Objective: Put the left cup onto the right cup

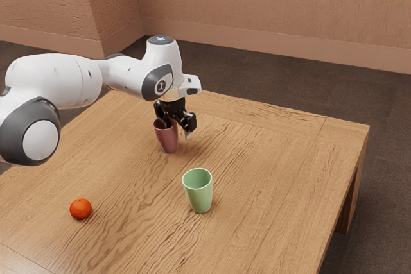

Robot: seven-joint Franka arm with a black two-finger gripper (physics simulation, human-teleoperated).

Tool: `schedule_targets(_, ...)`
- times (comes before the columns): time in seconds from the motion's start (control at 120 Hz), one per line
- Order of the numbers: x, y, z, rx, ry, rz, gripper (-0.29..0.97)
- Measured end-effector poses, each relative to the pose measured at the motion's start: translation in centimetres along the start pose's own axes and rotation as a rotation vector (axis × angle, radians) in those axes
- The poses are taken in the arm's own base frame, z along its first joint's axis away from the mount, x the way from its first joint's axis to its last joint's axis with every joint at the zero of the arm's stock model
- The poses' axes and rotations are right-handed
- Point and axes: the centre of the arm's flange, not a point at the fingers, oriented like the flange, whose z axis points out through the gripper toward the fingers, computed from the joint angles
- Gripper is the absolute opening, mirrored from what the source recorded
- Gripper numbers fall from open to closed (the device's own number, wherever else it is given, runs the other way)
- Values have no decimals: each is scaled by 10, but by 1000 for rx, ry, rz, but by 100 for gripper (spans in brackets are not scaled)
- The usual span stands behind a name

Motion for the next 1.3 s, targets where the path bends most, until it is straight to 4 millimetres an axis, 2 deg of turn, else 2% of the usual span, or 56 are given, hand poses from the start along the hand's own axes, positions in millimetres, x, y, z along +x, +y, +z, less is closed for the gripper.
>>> schedule_targets(0.367, 1, -4, -1, 4, 9, -1, 3)
schedule_targets(0.517, 1, -4, -1, 4, 10, -3, -5)
schedule_targets(0.708, 1, -3, -7, 8, 16, -4, -8)
schedule_targets(0.808, 2, -1, -27, 14, 36, -4, -9)
schedule_targets(0.975, -2, 9, -79, 24, 74, 4, -9)
schedule_targets(1.075, -12, 30, -116, 27, 89, 23, -10)
schedule_targets(1.183, -20, 68, -163, 29, 114, 59, -9)
schedule_targets(1.3, -31, 101, -189, 25, 112, 78, -10)
